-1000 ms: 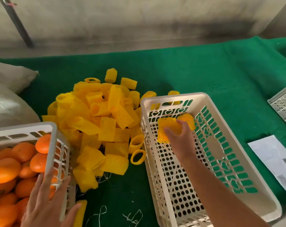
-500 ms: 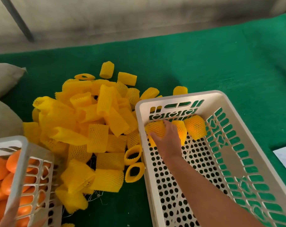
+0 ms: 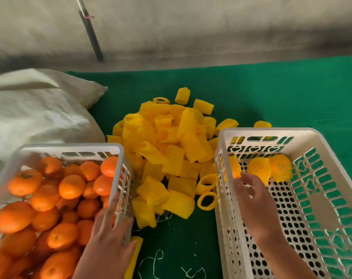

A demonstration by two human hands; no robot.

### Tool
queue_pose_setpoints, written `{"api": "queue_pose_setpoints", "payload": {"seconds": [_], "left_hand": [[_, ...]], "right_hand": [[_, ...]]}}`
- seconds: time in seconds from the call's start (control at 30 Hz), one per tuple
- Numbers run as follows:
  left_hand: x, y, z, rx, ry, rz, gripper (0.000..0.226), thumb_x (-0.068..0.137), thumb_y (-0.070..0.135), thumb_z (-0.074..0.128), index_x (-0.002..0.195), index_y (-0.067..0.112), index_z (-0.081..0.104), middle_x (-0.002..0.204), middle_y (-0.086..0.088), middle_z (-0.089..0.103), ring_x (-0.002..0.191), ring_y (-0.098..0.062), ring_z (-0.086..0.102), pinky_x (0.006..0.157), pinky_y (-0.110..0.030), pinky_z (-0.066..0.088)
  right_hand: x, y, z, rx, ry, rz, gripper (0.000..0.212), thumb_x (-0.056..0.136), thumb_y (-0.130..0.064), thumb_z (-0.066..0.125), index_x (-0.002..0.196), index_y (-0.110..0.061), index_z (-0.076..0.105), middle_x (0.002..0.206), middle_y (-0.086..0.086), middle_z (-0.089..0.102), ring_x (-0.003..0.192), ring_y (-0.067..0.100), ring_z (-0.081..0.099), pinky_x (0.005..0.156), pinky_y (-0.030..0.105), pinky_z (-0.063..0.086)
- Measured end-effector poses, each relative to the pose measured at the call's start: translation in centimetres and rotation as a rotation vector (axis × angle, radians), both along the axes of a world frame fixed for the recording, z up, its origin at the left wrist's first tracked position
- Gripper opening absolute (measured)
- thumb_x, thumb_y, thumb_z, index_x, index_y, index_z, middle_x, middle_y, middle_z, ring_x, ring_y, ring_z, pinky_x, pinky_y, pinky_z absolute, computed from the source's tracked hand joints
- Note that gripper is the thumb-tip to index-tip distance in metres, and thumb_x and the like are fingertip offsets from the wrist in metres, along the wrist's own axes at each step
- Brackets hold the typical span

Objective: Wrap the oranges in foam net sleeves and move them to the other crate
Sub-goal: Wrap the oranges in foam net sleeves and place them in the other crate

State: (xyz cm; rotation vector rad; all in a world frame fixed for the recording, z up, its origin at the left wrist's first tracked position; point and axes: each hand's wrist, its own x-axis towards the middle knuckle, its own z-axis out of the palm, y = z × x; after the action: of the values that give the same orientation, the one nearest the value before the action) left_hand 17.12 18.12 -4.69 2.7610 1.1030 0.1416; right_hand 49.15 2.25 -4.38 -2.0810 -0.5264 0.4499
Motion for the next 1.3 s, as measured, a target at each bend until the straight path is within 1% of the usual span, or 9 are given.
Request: {"api": "queue_pose_setpoints", "payload": {"seconds": [0.07, 0.17, 0.3, 0.4, 0.5, 0.77, 1.0, 1.17, 1.3], "left_hand": [[-0.4, -0.5, -0.3, -0.12, 0.004, 0.039, 0.052, 0.08, 0.062, 0.076, 0.125, 0.038, 0.063, 0.172, 0.004, -0.008, 0.15, -0.036, 0.025, 0.109, -0.054, 0.043], [-0.8, -0.8, -0.3, -0.229, -0.085, 0.1, 0.049, 0.091, 0.065, 0.061, 0.134, 0.042, 0.054, 0.165, 0.021, -0.028, 0.156, -0.02, 0.002, 0.117, -0.043, 0.035], [-1.7, -0.9, 0.3, -0.334, -0.319, 0.159, 0.054, 0.097, 0.068, 0.048, 0.146, 0.044, 0.042, 0.168, 0.026, -0.001, 0.153, -0.004, 0.004, 0.119, -0.034, 0.019], [-3.3, 1.0, 0.8, -0.292, -0.502, 0.29, 0.045, 0.103, 0.061, 0.04, 0.142, 0.039, 0.046, 0.159, 0.016, 0.034, 0.147, -0.008, 0.029, 0.115, -0.032, 0.033], [-4.3, 5.4, 0.9, -0.223, -0.487, 0.371, 0.04, 0.104, 0.039, 0.052, 0.142, 0.025, 0.051, 0.147, 0.003, 0.051, 0.138, -0.02, 0.044, 0.106, -0.034, 0.041], [-0.6, 13.5, -0.2, -0.248, -0.212, 0.279, 0.074, 0.091, 0.027, 0.074, 0.153, 0.016, 0.036, 0.151, -0.007, 0.042, 0.145, -0.029, 0.034, 0.115, -0.042, 0.038], [2.8, 14.7, -1.8, -0.196, -0.126, 0.315, 0.077, 0.086, 0.04, 0.079, 0.147, 0.025, 0.036, 0.137, -0.002, 0.048, 0.13, -0.029, 0.043, 0.095, -0.045, 0.053], [3.7, 15.2, -2.9, -0.168, -0.164, 0.382, 0.076, 0.085, 0.048, 0.077, 0.146, 0.026, 0.038, 0.139, -0.002, 0.052, 0.133, -0.029, 0.041, 0.103, -0.048, 0.048], [3.0, 14.7, -3.1, -0.191, -0.356, 0.428, 0.078, 0.081, 0.055, 0.078, 0.145, 0.023, 0.047, 0.139, -0.001, 0.057, 0.133, -0.025, 0.044, 0.105, -0.045, 0.046]], "right_hand": [[-3.4, -0.3, 0.9, -0.037, -0.03, 0.093, 0.036, 0.096, -0.063, 0.058, 0.129, -0.051, 0.05, 0.12, -0.03, 0.055, 0.103, -0.015, 0.055, 0.073, 0.015, 0.044], [-6.6, -0.7, 0.9, -0.155, -0.248, 0.193, 0.046, 0.102, -0.025, 0.064, 0.145, -0.029, 0.05, 0.141, -0.004, 0.052, 0.124, 0.013, 0.053, 0.094, 0.029, 0.045], [-6.7, -1.2, 0.5, -0.254, -0.253, 0.228, 0.051, 0.1, -0.01, 0.055, 0.149, -0.021, 0.049, 0.151, 0.007, 0.048, 0.137, 0.031, 0.047, 0.107, 0.047, 0.044], [-7.1, -0.9, 0.3, -0.283, -0.403, 0.221, 0.044, 0.098, -0.003, 0.059, 0.142, -0.01, 0.057, 0.144, 0.016, 0.052, 0.13, 0.041, 0.052, 0.097, 0.052, 0.05], [-7.4, -0.5, 0.0, -0.315, -0.424, 0.18, 0.036, 0.1, -0.012, 0.063, 0.136, -0.01, 0.06, 0.14, 0.019, 0.053, 0.121, 0.044, 0.059, 0.086, 0.051, 0.054], [-7.3, -0.1, 0.2, -0.336, -0.395, 0.139, 0.04, 0.101, -0.024, 0.063, 0.14, -0.014, 0.058, 0.146, 0.015, 0.052, 0.124, 0.039, 0.058, 0.091, 0.051, 0.054], [-7.1, 0.4, 0.4, -0.321, -0.345, 0.101, 0.04, 0.1, -0.028, 0.065, 0.138, -0.019, 0.059, 0.143, 0.012, 0.053, 0.124, 0.034, 0.058, 0.093, 0.048, 0.054], [-6.7, 1.1, 0.1, -0.376, -0.322, 0.108, 0.047, 0.096, -0.029, 0.069, 0.141, -0.022, 0.056, 0.145, 0.011, 0.05, 0.127, 0.033, 0.055, 0.096, 0.053, 0.053], [-6.5, 1.4, -0.1, -0.421, -0.293, 0.096, 0.049, 0.096, -0.033, 0.069, 0.141, -0.022, 0.055, 0.146, 0.013, 0.047, 0.126, 0.034, 0.054, 0.095, 0.055, 0.052]]}}
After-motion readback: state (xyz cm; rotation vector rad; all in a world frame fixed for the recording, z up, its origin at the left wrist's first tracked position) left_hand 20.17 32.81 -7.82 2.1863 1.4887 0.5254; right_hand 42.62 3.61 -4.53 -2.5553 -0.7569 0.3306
